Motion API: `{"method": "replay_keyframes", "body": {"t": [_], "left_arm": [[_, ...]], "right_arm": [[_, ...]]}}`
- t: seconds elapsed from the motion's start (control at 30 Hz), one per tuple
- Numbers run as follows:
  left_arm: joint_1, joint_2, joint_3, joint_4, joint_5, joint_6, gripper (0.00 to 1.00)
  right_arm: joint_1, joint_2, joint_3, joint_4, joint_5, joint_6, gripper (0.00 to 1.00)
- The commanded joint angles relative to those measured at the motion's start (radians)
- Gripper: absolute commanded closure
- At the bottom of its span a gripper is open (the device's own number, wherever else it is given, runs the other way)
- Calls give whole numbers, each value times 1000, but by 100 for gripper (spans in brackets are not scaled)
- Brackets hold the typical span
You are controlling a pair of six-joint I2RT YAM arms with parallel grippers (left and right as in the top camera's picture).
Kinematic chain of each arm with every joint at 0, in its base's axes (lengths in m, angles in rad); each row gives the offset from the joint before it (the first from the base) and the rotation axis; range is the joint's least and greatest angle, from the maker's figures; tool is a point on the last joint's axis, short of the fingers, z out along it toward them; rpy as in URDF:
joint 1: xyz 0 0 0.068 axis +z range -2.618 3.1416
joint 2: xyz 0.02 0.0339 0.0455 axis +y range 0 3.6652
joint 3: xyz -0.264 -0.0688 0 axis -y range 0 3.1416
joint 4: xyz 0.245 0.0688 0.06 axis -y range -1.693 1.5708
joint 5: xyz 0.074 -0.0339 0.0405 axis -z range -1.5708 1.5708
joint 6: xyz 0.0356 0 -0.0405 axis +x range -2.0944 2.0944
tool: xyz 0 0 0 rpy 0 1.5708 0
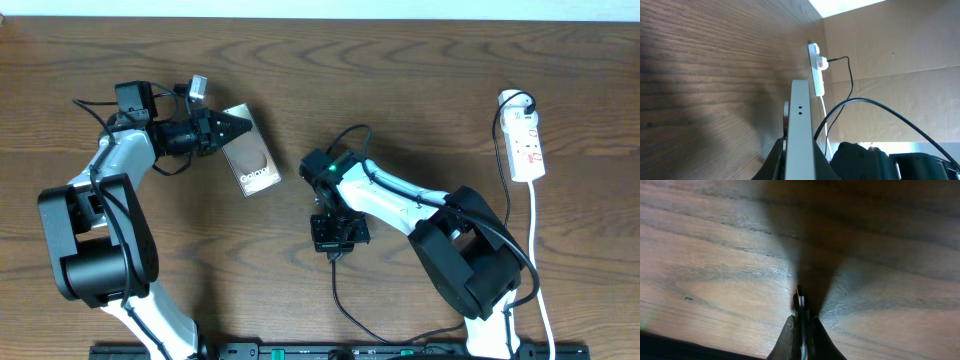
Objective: Plug charger to phone and switch on socket
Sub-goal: 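Lift the plug with the right gripper and swing it upward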
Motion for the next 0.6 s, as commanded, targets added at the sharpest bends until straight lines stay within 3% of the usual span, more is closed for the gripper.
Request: {"method": "replay_keyframes", "body": {"t": [0.0,0.3,0.47,0.57], "left_arm": [[2,-1,6,-5,32,6,93],[2,-1,6,-8,32,6,92],[2,-1,6,-11,98,6,92],[3,-1,6,-10,145,6,93]], "right_arm": [[11,26,-19,-1,80,39,99],[-2,26,-19,15,80,32,99],[-112,26,-19,18,53,5,99],[-198,26,-19,60,-87,-110,99]]}}
